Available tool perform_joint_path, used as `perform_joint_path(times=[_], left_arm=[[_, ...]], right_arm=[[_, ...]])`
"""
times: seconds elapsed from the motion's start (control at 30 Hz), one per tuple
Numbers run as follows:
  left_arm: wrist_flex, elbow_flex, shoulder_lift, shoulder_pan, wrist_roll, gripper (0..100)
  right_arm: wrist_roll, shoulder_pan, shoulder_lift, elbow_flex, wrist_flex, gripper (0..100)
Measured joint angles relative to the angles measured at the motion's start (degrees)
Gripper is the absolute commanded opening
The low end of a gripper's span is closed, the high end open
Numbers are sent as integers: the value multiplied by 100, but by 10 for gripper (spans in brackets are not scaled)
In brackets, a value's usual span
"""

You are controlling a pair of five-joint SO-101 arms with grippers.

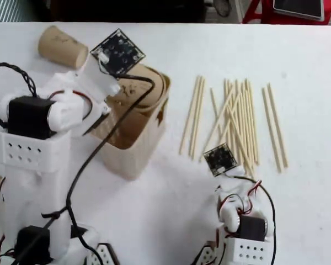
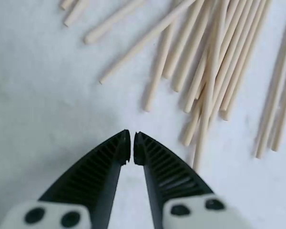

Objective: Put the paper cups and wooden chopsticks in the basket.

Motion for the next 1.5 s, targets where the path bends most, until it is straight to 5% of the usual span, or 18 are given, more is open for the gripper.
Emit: perform_joint_path(times=[0.23,0.73,0.93,1.5], left_arm=[[-167,0,0,360,105,83],[-765,-1143,0,695,2004,82],[-809,-1178,0,695,2127,82],[-2426,1222,-26,1380,1873,82]], right_arm=[[0,0,0,0,0,28],[0,0,0,0,0,28],[0,0,0,0,0,28],[0,0,0,0,0,28]])
